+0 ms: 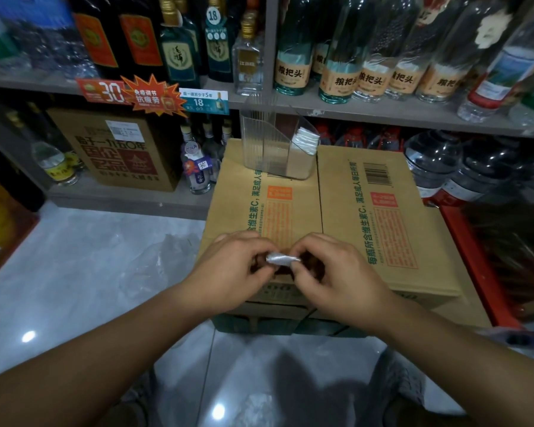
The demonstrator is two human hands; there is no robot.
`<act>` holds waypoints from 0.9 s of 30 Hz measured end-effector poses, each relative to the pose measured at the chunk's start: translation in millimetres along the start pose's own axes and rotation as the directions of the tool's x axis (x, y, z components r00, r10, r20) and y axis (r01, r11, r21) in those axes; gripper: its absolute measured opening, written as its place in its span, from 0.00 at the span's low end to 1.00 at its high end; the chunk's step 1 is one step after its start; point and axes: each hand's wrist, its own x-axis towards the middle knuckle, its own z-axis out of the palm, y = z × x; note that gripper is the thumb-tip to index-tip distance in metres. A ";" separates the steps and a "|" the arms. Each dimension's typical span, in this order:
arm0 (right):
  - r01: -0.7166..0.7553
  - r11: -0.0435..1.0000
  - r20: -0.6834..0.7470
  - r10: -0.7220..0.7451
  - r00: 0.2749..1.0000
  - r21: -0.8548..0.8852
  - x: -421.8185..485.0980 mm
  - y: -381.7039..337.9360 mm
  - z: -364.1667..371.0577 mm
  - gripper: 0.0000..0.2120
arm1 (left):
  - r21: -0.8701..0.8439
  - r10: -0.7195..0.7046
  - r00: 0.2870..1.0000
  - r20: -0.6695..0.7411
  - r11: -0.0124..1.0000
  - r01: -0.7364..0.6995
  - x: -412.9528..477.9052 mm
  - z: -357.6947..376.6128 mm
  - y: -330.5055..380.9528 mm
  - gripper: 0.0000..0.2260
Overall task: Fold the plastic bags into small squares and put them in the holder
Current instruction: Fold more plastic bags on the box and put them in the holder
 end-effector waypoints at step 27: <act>-0.254 0.963 -0.463 0.186 0.867 -0.090 191.2 88.5 -90.6 0.03 | -0.290 -0.461 0.823 -0.332 0.880 0.376 153.5 -59.8 -20.6 0.37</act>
